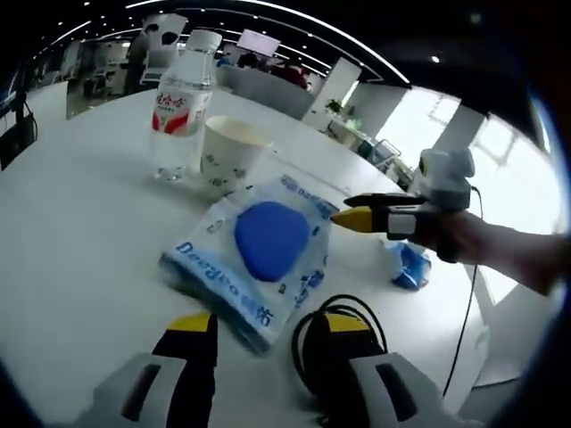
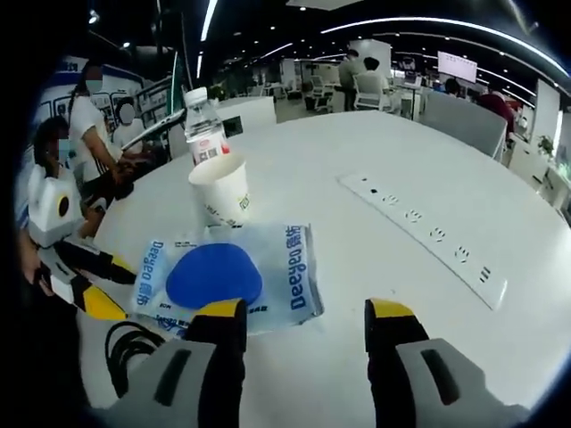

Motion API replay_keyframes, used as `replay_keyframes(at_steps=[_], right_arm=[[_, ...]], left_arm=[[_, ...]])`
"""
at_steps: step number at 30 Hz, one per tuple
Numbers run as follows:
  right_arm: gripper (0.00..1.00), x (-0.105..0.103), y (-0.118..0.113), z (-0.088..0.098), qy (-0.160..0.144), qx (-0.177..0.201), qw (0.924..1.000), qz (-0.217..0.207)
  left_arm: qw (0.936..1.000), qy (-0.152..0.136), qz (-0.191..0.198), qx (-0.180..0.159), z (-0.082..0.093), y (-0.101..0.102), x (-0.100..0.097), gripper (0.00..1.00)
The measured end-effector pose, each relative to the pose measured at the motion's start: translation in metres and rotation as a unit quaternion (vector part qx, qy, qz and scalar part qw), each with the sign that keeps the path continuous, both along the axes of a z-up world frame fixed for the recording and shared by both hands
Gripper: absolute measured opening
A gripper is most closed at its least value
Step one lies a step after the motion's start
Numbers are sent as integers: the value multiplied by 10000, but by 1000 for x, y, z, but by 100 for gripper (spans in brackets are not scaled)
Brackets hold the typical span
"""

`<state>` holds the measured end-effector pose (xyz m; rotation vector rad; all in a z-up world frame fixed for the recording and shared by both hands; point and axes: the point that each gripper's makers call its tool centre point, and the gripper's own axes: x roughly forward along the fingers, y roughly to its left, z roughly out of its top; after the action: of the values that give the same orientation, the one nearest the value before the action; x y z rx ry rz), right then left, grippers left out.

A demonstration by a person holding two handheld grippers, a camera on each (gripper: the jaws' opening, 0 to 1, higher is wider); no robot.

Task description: Arrange the tabletop items into an orderly group along one side of the table until the central work area is clear of visible clutter.

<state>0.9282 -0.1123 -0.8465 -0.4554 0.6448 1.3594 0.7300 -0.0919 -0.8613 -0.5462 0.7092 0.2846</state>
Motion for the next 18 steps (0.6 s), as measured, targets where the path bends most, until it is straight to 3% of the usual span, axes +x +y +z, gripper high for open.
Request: replay_keyframes(at_steps=[7, 15, 18], right_arm=[[41, 0, 4, -6, 93, 20, 10000, 17], [33, -2, 4, -17, 171, -28, 9998, 73], [32, -2, 6, -20, 212, -1, 9997, 87]], left_arm=[[9999, 124, 63, -50, -4, 3, 1, 34], [9996, 270, 14, -4, -13, 4, -1, 17], [9996, 279, 41, -23, -14, 4, -2, 16]])
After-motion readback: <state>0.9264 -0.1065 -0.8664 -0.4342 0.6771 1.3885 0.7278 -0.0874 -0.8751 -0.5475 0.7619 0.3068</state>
